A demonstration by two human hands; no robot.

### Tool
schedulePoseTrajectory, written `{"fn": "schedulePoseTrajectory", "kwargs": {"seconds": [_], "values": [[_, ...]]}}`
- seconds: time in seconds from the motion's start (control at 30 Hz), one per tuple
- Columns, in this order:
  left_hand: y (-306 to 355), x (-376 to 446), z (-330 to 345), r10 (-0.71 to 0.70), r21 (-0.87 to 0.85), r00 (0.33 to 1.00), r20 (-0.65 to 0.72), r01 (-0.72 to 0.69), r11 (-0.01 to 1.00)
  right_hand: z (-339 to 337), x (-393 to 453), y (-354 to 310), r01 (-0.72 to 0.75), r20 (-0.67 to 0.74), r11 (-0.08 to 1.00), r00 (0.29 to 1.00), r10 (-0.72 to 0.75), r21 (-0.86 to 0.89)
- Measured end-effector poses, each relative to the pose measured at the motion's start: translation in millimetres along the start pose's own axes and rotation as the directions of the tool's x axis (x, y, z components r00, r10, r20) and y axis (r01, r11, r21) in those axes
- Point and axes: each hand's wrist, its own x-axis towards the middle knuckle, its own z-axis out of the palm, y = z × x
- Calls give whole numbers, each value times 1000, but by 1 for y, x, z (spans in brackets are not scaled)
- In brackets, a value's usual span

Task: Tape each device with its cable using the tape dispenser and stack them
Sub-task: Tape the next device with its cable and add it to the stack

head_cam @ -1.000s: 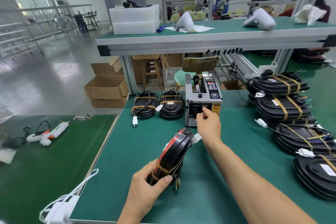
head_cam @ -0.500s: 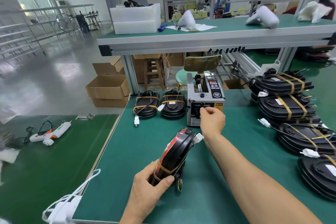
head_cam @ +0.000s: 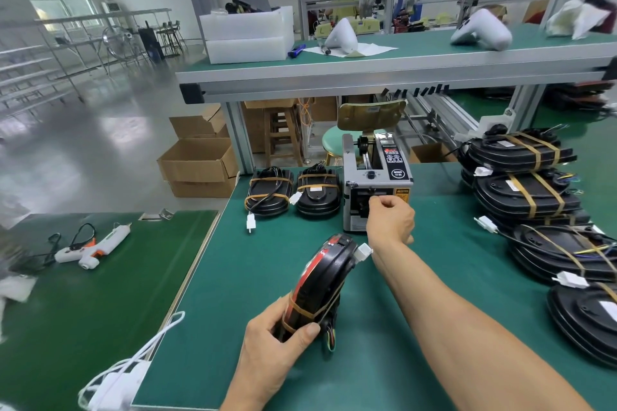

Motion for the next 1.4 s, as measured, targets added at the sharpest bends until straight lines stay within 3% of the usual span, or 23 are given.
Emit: {"fn": "schedulePoseTrajectory", "kwargs": {"seconds": [0.5, 0.63, 0.87, 1.07, 1.4], "values": [[-1, -1, -1, -5, 12, 1000, 6, 5, 1000, -4, -7, 5, 24, 57, 999, 998, -25, 30], [-6, 1, -1, -9, -5, 1000, 8, 9, 1000, -17, -11, 20, 73, 210, 971, 970, -122, 228], [-2, 0, -1, -11, 10, 1000, -4, 11, 1000, -49, -13, 38, -77, 403, 889, 906, -126, 451], [-3, -1, -1, -5, 6, 1000, -2, 5, 1000, -47, -11, 27, 188, 184, 969, 959, -216, 160], [-1, 0, -1, -27, 14, 1000, 7, 27, 1000, -12, 2, 10, 241, 81, 956, 970, -230, -169]]}}
